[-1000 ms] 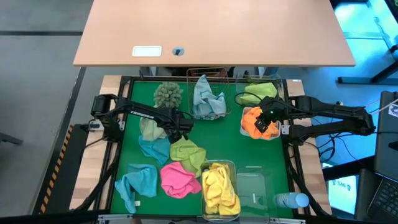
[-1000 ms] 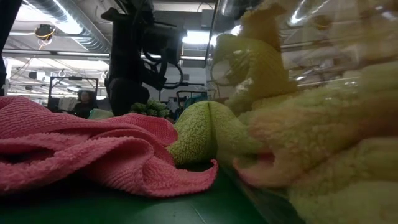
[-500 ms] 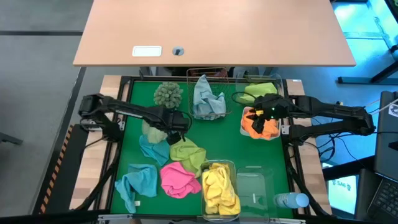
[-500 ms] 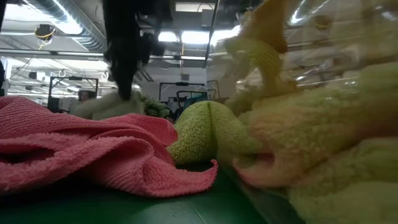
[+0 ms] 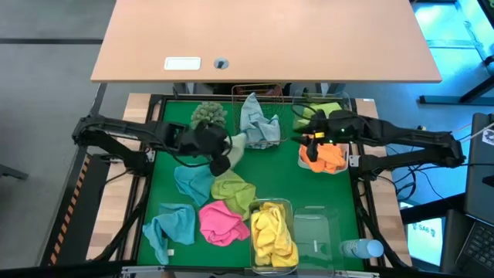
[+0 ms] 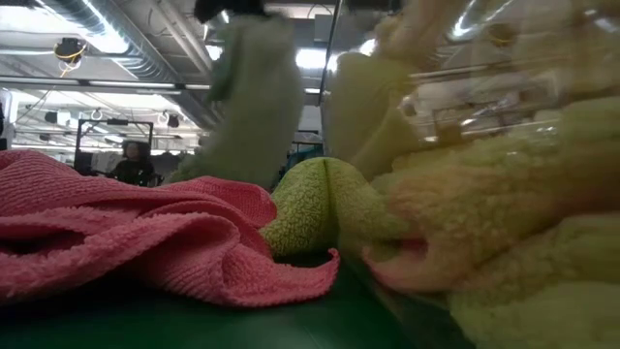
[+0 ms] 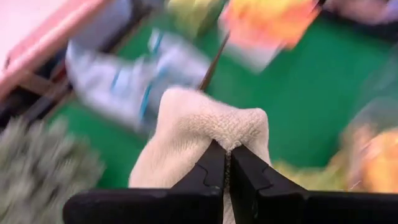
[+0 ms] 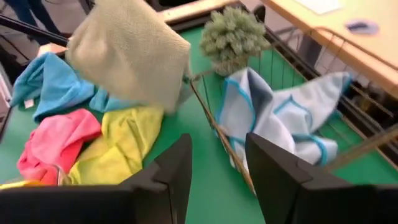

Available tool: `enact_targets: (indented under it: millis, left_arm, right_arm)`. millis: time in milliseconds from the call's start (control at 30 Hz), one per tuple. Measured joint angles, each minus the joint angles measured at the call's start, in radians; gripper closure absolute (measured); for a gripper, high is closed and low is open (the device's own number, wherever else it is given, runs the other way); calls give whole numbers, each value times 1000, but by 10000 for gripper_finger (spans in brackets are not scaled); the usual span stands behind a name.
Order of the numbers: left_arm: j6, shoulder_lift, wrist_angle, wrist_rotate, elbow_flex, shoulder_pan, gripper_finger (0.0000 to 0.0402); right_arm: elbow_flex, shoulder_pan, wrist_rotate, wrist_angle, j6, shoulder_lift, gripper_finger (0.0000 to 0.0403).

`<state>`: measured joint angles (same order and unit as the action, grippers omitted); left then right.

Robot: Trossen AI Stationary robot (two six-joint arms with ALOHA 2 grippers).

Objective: Sort microfiber towel by color & place in baskets
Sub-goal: Put the green microfiber towel into the top transparent bin

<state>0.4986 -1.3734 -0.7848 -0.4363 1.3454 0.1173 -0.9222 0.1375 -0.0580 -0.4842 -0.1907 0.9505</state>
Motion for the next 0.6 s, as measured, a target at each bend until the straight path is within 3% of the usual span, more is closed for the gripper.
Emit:
enact_targets:
  millis: [167,333,600]
  left_arm:
    - [-115,3,231,0,1,5,401]
    - [-169,-15,361,-20,1,1,401]
    - [-188,-40,432,-28,0,1,401]
  right_arm:
    - [0,0,96,114,39,50,253]
    - [0,0,224,290,46,102,253]
    - [0,0,230,570,47,152,253]
